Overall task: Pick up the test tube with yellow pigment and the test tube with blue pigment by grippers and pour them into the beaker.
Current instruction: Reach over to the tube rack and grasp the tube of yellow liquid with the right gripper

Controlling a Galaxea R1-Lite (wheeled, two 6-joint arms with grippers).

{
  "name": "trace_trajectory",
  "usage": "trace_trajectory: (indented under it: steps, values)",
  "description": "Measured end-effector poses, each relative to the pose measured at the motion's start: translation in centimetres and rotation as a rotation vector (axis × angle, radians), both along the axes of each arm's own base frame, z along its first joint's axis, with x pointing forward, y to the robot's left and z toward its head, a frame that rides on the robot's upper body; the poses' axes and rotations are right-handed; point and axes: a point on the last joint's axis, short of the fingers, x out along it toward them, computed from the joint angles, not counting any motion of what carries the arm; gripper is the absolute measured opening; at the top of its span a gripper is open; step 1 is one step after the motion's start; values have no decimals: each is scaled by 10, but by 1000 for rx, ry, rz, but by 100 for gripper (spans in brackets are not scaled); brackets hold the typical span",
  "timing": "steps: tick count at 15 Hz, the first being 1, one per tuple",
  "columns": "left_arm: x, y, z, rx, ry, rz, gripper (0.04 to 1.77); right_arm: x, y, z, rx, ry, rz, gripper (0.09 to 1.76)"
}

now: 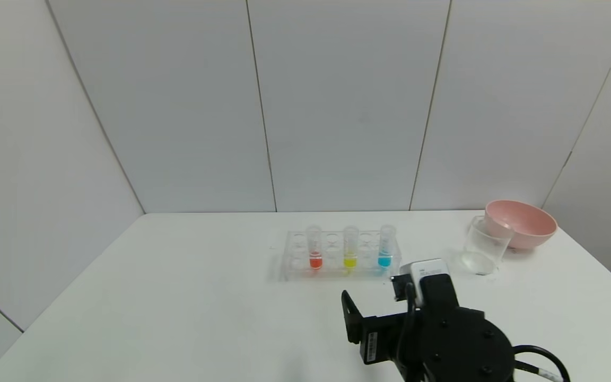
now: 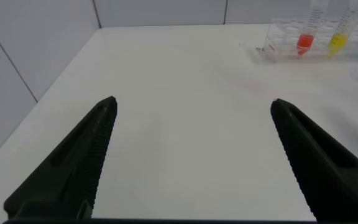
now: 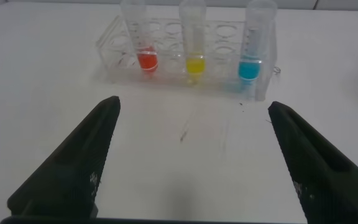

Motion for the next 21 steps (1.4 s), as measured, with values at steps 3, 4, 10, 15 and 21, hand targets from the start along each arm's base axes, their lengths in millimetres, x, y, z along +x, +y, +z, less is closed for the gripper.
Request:
trace_trajectory:
  steps: [3,4,10,15,21]
  values:
    - [0,0,0,0,0,0,176,7,21,-12,-21,7,23,171]
    - [0,0,0,0,0,0,176,9,26,-16,-26,9,25,171]
    - [0,0,0,0,0,0,176,40,38,-29,-56,10,26,171]
    - [0,0,0,0,0,0,176,84,41,-37,-58,-8,-1,171]
    - [0,0,0,0,0,0,176,133,47,-44,-61,-57,-35,171]
